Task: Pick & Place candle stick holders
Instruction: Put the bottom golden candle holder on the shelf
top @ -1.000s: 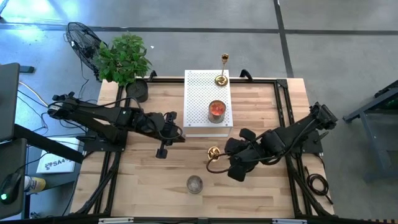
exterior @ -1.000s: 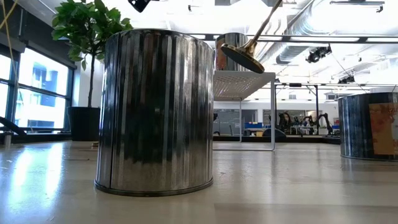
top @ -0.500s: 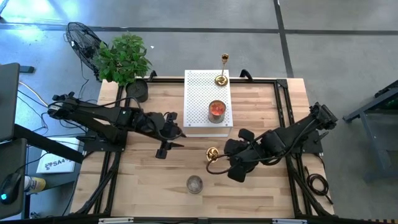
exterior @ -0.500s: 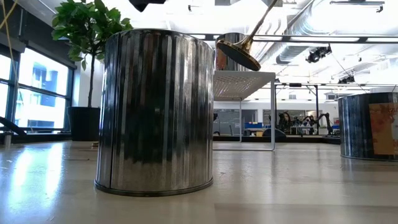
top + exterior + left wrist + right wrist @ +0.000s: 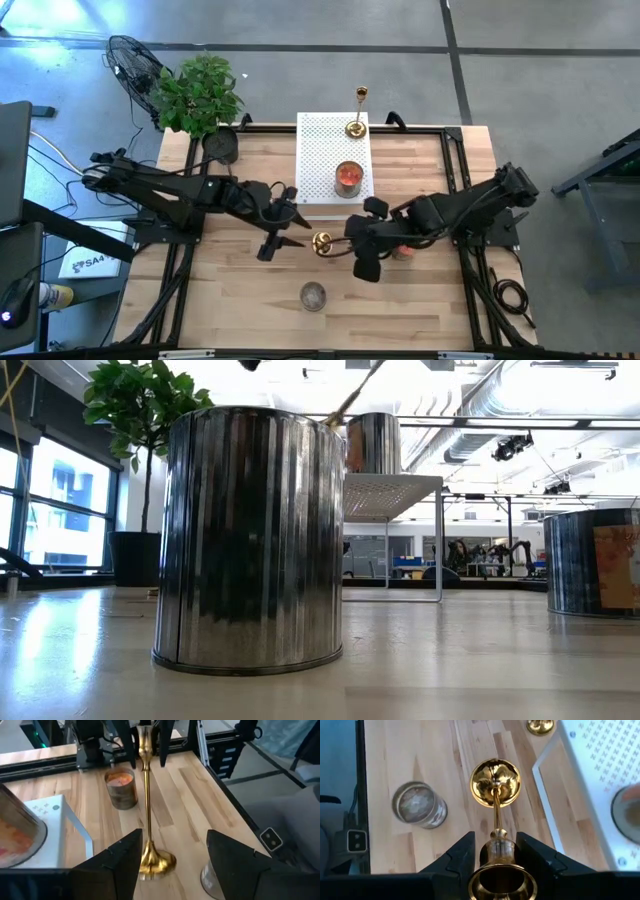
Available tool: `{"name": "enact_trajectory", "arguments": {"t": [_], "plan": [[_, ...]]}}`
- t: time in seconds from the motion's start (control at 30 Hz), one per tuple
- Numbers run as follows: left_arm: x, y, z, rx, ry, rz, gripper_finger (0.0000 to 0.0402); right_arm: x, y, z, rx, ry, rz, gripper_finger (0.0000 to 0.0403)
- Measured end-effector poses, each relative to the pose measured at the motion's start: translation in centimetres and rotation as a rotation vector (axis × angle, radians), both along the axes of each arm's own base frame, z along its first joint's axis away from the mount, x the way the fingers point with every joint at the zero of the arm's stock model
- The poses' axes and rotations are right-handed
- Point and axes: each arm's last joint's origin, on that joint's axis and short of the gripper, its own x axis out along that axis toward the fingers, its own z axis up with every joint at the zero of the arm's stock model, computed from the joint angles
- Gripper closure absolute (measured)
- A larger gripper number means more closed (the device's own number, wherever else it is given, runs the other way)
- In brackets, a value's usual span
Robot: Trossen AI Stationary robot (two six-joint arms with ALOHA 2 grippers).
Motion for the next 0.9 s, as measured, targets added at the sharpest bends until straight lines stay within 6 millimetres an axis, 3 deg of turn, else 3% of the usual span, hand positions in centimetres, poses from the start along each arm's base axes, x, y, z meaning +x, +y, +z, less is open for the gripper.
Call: {"name": "enact_trajectory", "arguments": {"t": [0.3,0.5,0.9], "plan": [[1.5,-0.3,-1.6,0.009,0.048,0.001,0.0184,1.3,-0.8,0.5,-0.005,-0.088,0.063,0.0280],[3.0,-0.6,-1.6,-0.074,-0.032,0.029,0.0184,1.7,-1.4,0.7,-0.019,-0.112,0.064,0.0280],[3.1,-0.5,-1.7,-0.057,-0.036,0.074,0.0184,1.9,-1.3,0.9,-0.009,-0.145,0.095,0.0280]]}}
